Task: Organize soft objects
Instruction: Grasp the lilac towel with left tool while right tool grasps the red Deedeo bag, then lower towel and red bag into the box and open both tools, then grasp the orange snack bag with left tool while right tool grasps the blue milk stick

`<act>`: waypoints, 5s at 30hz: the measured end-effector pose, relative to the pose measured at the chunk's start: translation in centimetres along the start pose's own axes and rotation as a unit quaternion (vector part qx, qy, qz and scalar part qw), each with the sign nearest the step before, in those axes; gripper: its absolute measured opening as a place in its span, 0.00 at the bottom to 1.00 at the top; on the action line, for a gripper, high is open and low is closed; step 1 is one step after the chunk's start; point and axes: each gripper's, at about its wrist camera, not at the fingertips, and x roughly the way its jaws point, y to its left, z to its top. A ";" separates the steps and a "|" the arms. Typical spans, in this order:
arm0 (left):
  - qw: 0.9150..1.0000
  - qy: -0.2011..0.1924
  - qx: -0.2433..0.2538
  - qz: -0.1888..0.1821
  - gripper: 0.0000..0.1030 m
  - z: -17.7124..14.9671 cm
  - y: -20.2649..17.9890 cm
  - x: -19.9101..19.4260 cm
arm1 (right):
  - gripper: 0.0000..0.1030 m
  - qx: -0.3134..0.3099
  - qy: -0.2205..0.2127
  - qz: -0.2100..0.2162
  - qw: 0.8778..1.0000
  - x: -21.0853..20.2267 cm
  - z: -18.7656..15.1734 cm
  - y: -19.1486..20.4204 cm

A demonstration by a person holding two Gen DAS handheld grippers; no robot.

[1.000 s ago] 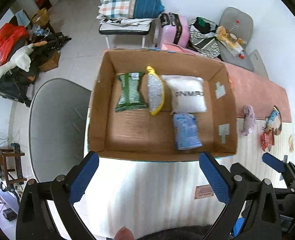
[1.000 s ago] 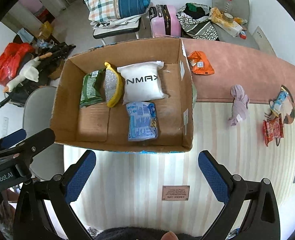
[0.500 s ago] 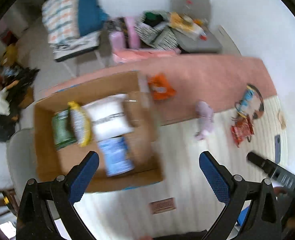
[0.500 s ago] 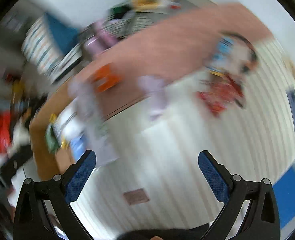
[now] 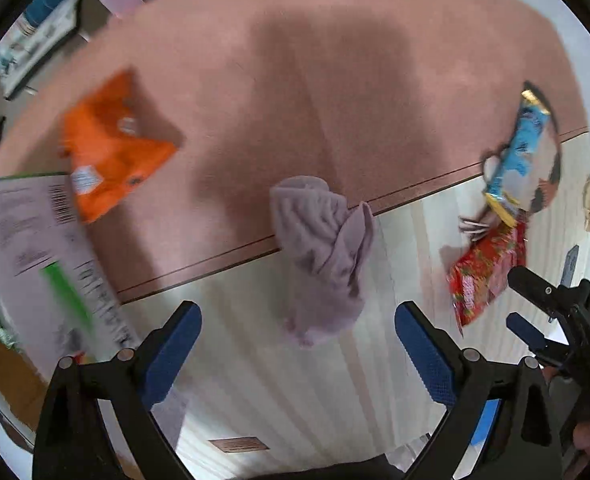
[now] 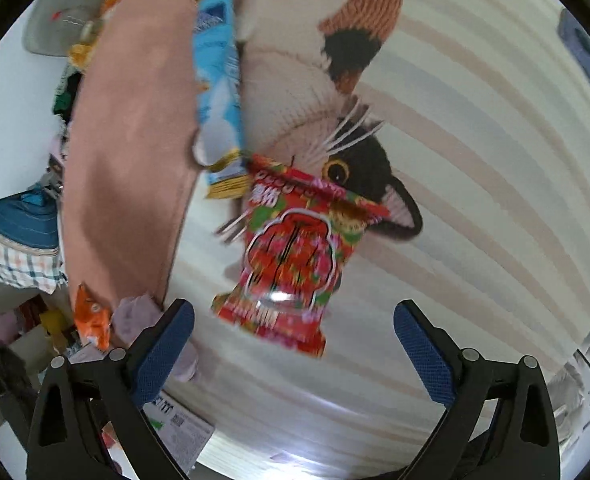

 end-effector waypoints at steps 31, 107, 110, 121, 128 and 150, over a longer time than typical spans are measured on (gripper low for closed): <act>0.985 -0.165 -0.050 -0.017 0.32 -17.2 10.3 -10.8 | 0.47 -0.368 -0.041 -0.019 0.929 -3.7 -22.2 14.9; 0.930 -0.300 -0.204 0.057 0.95 -37.0 28.9 -17.1 | 1.00 -0.563 -0.164 -0.060 0.808 -6.5 -47.8 23.0; 0.929 -0.302 -0.206 0.055 0.95 -37.2 28.4 -17.3 | 1.00 -0.561 -0.168 -0.051 0.809 -7.4 -47.6 22.7; 0.937 -0.300 -0.145 0.105 0.95 -31.7 22.6 -18.3 | 1.00 -0.491 -0.132 -0.013 0.861 -9.2 -39.9 19.7; 0.943 -0.284 -0.013 0.173 0.95 -19.6 14.1 -17.8 | 1.00 -0.366 -0.145 -0.039 0.919 -11.1 -25.4 14.7; 0.995 0.047 -0.033 0.079 0.95 12.2 8.3 -1.2 | 1.00 -0.190 -0.095 -0.114 0.971 -5.3 7.7 10.6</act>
